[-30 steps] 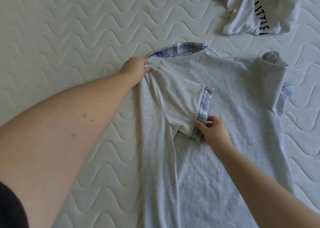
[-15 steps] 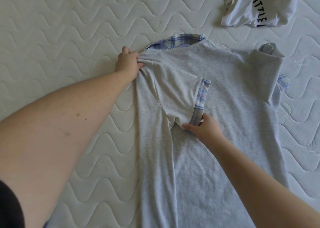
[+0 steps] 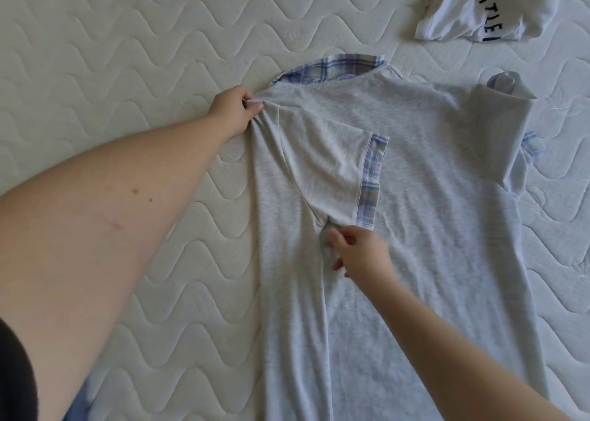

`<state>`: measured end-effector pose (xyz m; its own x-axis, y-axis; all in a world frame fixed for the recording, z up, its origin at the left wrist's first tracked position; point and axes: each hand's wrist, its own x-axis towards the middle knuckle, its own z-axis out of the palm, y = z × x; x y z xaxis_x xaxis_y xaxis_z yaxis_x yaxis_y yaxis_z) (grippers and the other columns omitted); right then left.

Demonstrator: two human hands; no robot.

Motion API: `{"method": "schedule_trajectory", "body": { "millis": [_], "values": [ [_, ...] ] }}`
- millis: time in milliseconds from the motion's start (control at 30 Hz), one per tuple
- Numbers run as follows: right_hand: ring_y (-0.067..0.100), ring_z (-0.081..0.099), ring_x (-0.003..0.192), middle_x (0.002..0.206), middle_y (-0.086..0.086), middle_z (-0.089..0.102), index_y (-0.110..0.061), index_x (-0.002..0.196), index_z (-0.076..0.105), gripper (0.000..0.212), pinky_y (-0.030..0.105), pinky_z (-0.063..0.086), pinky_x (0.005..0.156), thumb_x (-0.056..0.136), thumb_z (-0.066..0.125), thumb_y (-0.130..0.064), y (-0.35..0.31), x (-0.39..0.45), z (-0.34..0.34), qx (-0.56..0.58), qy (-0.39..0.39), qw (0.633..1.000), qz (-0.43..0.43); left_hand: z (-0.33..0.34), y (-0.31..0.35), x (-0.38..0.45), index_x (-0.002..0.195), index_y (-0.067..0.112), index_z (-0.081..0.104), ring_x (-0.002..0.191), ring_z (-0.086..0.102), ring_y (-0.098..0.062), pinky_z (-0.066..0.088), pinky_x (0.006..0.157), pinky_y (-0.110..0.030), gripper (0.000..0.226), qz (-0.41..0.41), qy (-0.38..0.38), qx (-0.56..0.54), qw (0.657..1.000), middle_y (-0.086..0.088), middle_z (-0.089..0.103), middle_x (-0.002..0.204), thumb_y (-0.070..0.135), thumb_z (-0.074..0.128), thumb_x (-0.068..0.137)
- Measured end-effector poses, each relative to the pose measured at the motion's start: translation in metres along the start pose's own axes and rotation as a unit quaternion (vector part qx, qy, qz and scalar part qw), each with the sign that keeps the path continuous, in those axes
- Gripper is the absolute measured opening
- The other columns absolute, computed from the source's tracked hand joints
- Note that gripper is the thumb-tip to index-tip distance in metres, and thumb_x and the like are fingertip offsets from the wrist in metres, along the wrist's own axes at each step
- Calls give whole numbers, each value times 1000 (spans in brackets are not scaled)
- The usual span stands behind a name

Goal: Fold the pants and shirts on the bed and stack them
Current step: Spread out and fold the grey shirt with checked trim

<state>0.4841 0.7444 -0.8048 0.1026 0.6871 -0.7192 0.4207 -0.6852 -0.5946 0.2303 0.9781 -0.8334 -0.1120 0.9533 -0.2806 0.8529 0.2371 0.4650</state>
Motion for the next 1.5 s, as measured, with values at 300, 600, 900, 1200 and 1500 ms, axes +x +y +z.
{"method": "schedule_trajectory", "body": {
  "millis": [300, 600, 900, 1200, 1500],
  "values": [
    [16, 69, 62, 74, -5, 69, -20, 86, 63, 20, 39, 60, 70, 84, 70, -39, -12, 9, 41, 18, 32, 997, 64, -9, 9, 9, 103, 7, 67, 103, 60, -29, 39, 78, -25, 20, -18, -1, 41, 999, -15, 65, 111, 23, 66, 90],
    [8, 65, 48, 65, -8, 69, -28, 87, 64, 27, 35, 59, 66, 85, 66, -54, 5, -4, 32, -103, -3, 994, 39, 11, 11, -5, 120, 12, 50, 102, 59, -25, 39, 79, -24, 40, -93, 63, -82, 990, -9, 63, 116, 31, 66, 89],
    [21, 70, 71, 82, 3, 72, -14, 88, 69, 23, 44, 61, 69, 84, 66, -37, 33, -32, 38, -136, -112, 982, 63, 26, 2, -88, 123, 9, 47, 105, 57, -28, 41, 80, -29, 55, -85, -8, -54, 995, -13, 57, 121, 24, 76, 80],
    [18, 67, 64, 82, 1, 72, -19, 88, 70, 17, 36, 59, 64, 87, 66, -35, 78, -77, 37, -128, -93, 986, 54, 67, -1, -236, 124, 8, 44, 102, 61, -33, 45, 83, -36, 53, -126, 14, -108, 986, -15, 64, 114, 21, 75, 82],
    [17, 59, 62, 85, 8, 71, -12, 85, 65, 16, 32, 53, 58, 85, 69, -27, 151, -142, 57, -154, -123, 978, 70, 98, -35, -391, 88, 9, 59, 79, 65, -29, 48, 68, -38, 26, -198, -79, -137, 968, -8, 68, 80, 30, 74, 84]
  ]
}}
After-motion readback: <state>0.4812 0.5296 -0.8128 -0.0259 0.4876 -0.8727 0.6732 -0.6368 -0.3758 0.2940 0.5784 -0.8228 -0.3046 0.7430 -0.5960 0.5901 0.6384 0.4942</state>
